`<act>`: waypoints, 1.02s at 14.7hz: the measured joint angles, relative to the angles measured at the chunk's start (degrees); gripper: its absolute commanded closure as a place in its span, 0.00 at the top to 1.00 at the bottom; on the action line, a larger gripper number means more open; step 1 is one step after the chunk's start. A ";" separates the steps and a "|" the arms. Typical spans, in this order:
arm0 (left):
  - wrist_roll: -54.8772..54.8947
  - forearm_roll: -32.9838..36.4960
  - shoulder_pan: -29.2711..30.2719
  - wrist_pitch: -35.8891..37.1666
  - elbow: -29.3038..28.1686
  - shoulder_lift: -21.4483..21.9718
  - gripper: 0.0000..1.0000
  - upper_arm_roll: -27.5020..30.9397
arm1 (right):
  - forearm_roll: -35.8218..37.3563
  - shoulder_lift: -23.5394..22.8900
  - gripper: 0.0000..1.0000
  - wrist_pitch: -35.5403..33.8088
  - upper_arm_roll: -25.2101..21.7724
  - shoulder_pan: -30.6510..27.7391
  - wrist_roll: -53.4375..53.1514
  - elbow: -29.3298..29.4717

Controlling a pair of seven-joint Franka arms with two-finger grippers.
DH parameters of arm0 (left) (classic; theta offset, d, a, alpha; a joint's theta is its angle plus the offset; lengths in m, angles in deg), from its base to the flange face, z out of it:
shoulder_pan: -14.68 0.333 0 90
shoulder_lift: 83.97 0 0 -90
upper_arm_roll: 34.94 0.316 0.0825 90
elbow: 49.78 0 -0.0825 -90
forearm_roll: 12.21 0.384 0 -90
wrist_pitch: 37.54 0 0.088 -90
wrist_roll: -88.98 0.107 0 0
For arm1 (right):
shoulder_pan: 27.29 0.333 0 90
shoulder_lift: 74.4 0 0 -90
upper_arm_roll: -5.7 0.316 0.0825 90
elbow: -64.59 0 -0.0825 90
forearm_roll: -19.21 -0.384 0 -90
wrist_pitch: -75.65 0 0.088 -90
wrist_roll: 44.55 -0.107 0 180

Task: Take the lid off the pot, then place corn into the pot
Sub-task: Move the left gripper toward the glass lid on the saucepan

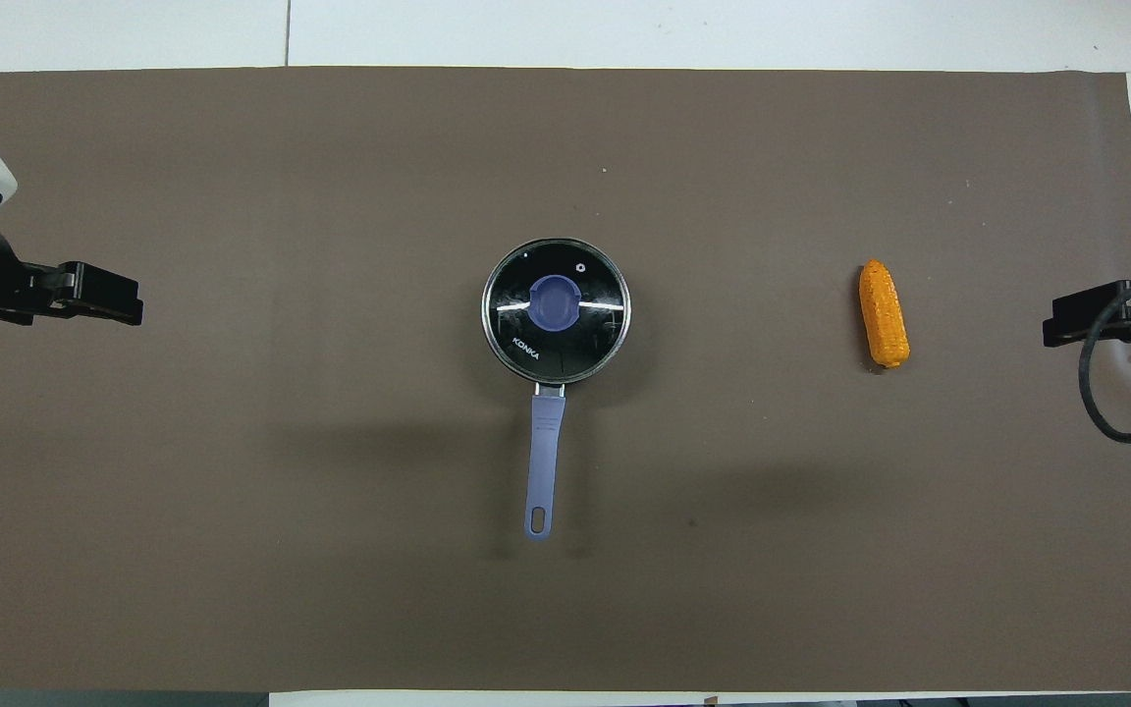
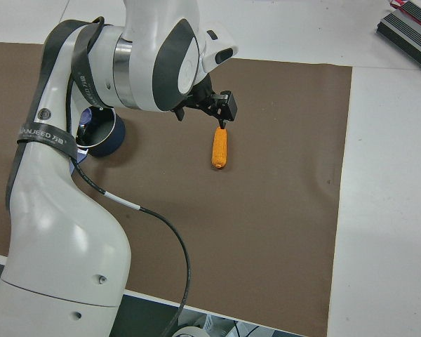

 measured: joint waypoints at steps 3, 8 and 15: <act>0.03 0.00 0.00 0.38 0.00 0.00 1.00 -0.08 | 0.00 0.00 1.00 0.00 0.00 0.00 0.00 0.00; 0.02 0.00 -0.01 0.10 0.01 0.01 1.00 -0.23 | 0.00 0.00 1.00 0.00 0.00 0.00 0.00 0.00; -5.74 -1.88 -10.12 -3.24 1.59 -2.19 1.00 -1.74 | 0.00 0.00 1.00 0.00 0.00 0.00 0.00 0.00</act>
